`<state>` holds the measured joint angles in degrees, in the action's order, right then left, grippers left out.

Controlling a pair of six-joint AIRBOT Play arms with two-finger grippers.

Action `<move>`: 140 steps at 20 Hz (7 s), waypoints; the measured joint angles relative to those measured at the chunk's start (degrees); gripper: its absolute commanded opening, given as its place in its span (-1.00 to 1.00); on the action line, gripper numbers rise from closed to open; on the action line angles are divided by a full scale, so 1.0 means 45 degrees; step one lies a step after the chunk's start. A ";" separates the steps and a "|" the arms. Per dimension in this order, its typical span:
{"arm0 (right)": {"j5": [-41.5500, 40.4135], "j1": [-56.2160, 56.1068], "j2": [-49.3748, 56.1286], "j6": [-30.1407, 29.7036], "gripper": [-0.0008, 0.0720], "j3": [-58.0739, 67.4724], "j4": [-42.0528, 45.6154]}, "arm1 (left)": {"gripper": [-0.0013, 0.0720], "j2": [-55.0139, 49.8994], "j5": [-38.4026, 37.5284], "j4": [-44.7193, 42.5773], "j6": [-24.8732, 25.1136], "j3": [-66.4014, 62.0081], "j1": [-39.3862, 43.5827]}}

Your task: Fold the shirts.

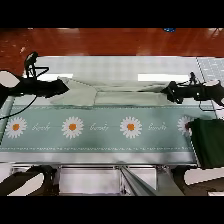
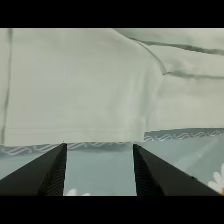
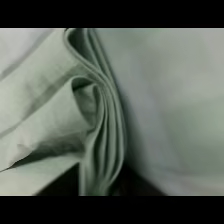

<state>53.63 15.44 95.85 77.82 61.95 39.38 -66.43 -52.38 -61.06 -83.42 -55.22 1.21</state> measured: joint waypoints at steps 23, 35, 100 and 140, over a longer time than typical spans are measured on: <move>0.3857 -0.1744 -1.4168 0.2346 -0.91 -0.2409 0.4080 | -0.93 -0.8825 -0.0437 0.3118 -0.0811 -0.7771 0.9559; 0.2463 -0.3415 -1.2852 0.2283 -0.91 -0.2395 0.2327 | -0.93 -0.7611 -0.2166 0.2973 -0.0981 -0.8296 0.6023; -0.0738 -0.6513 -0.2798 -0.0175 -0.91 0.1253 -0.2025 | -0.93 0.4478 -0.0389 0.1914 0.1054 0.4711 -0.0719; 1.0341 1.1317 -1.3508 0.5226 0.11 -0.2361 1.5387 | -0.93 0.3881 0.3657 0.2963 0.1379 0.4226 0.0675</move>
<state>100.16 66.37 35.07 101.34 51.33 108.62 -48.97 -35.92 -47.72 -77.21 -36.21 4.25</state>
